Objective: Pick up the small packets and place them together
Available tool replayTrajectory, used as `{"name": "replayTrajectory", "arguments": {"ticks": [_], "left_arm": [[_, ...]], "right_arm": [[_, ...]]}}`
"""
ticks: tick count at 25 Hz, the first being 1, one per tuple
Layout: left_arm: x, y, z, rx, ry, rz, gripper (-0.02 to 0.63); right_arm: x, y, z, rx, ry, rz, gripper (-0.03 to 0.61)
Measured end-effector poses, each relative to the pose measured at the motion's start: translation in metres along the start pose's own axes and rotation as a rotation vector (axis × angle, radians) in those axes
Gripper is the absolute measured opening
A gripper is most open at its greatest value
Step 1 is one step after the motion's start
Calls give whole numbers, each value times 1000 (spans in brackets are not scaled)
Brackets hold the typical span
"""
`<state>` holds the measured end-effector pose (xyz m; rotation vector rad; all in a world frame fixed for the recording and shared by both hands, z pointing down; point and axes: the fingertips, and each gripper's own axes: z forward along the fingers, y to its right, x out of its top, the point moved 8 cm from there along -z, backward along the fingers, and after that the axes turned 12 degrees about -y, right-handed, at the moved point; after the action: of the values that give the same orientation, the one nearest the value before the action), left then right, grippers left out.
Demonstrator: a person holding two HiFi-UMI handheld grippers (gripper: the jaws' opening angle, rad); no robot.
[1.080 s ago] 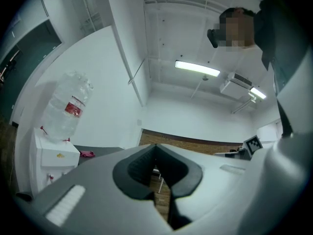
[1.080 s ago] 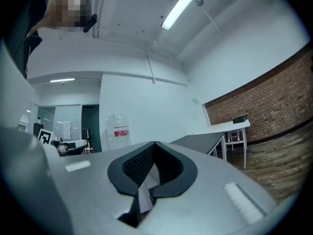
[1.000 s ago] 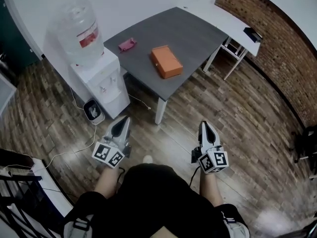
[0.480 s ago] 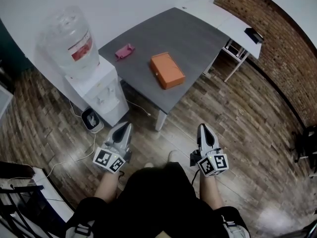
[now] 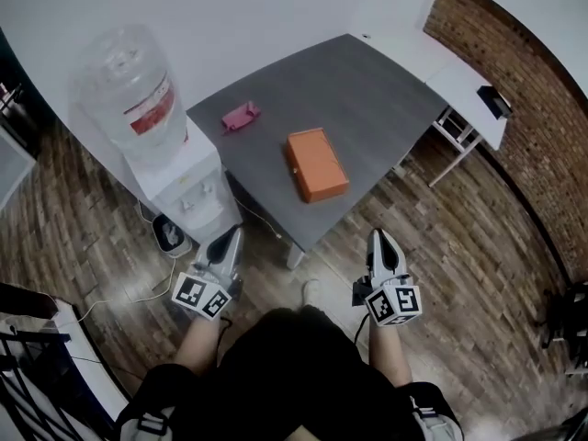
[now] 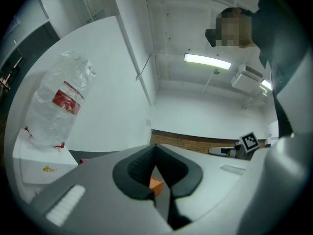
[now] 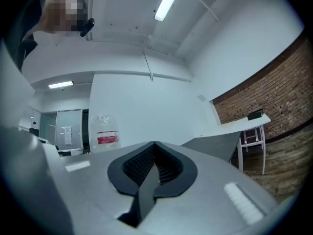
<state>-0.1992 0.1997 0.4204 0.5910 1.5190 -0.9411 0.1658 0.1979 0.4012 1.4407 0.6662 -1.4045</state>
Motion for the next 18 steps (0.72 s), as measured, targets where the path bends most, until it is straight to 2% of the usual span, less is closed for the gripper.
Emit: {"name": "replayTrajectory", "arguments": {"ticks": [6,13,18], "left_arm": [[5,-6,46,34,-4,16,0],[2,-19,85,106,-32,27,0],[2,-21,108,134,-32,-10,0]], "right_arm": [[13,44,52,43,-12,5,2],[11,72,104,109,-66,21,2],[18,91,130,147,-106,8,2]]}}
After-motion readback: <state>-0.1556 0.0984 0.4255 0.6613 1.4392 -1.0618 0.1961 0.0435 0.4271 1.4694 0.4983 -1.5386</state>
